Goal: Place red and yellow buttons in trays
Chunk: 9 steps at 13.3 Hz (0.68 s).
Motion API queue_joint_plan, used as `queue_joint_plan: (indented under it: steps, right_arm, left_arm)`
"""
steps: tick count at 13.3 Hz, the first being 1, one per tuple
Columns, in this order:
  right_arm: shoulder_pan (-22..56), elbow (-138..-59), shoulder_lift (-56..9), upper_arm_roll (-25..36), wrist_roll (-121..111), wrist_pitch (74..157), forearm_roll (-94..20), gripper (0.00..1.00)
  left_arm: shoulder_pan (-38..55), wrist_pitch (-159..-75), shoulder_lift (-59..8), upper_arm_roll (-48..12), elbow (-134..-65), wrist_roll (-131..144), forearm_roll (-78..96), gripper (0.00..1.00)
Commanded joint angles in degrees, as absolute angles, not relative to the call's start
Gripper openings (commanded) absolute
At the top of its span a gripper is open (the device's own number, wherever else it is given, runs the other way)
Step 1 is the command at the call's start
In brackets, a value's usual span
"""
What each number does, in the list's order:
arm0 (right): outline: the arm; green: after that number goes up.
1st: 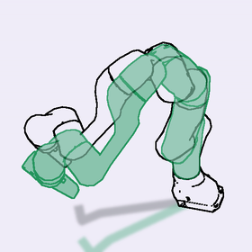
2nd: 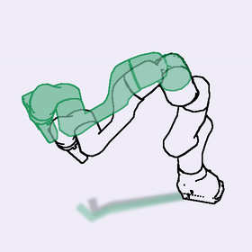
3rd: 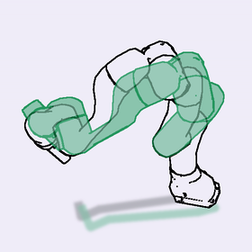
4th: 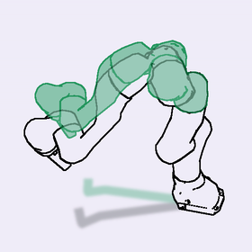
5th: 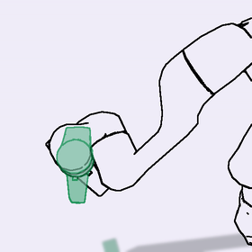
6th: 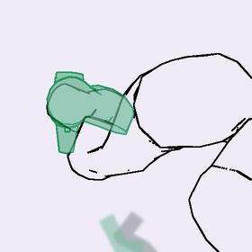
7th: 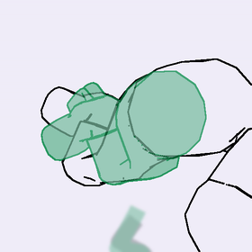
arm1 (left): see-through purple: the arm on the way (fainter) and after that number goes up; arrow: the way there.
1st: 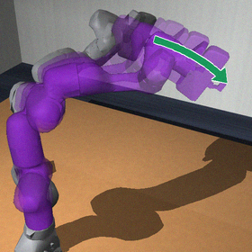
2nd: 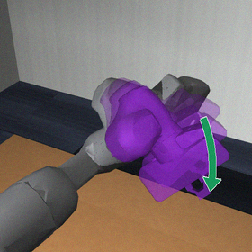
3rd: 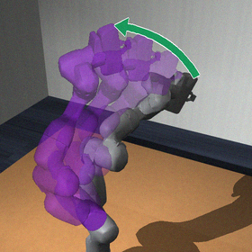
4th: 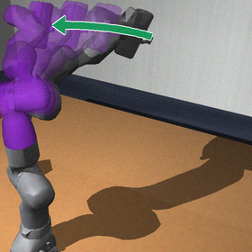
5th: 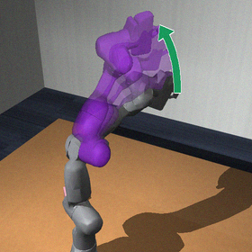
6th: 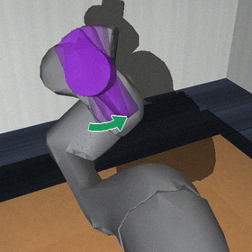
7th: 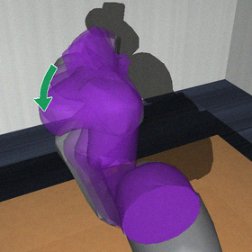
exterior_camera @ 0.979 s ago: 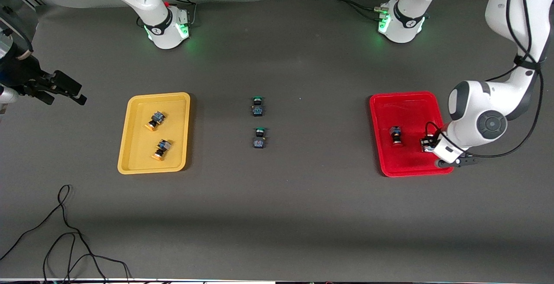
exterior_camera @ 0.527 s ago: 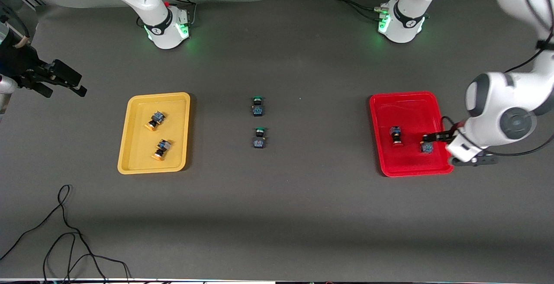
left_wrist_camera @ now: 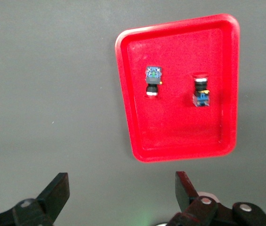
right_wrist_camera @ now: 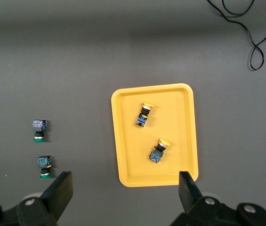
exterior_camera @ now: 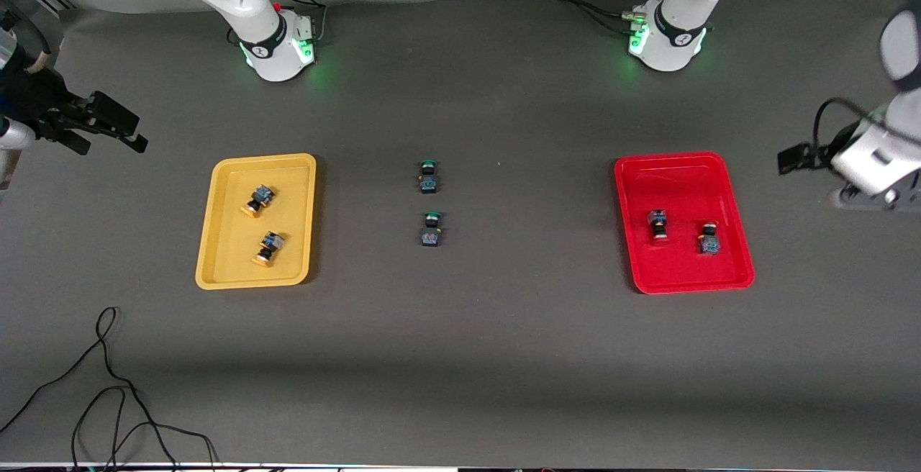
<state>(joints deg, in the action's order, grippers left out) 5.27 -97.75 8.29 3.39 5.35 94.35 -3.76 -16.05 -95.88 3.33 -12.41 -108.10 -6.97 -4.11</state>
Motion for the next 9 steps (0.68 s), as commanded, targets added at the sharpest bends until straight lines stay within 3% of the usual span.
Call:
queue_joint_plan:
  steps: [1, 4, 6, 9]
  right_arm:
    - [5.01, -95.54, 7.03, 3.34, 4.04, 92.99, -2.72, 1.0]
    - [5.01, -94.92, 6.94, 3.43, 4.13, 92.9, -2.46, 1.0]
    - [5.01, -95.18, 6.86, 3.43, 4.04, 92.03, -2.2, 1.0]
    - [4.83, -95.01, 6.86, 3.43, 1.68, 91.85, -2.2, 1.0]
  left_arm:
    - [-13.12, -88.62, 3.17, -12.05, -101.01, -7.3, -1.59, 1.0]
    - [-1.08, -84.82, -0.16, -3.44, -93.19, -3.7, -1.41, 1.0]
    - [0.78, -82.89, -2.36, -3.08, -89.14, -2.65, -1.23, 1.0]
    - [0.79, -83.14, -2.46, -3.16, -88.59, -1.49, 0.16, 1.0]
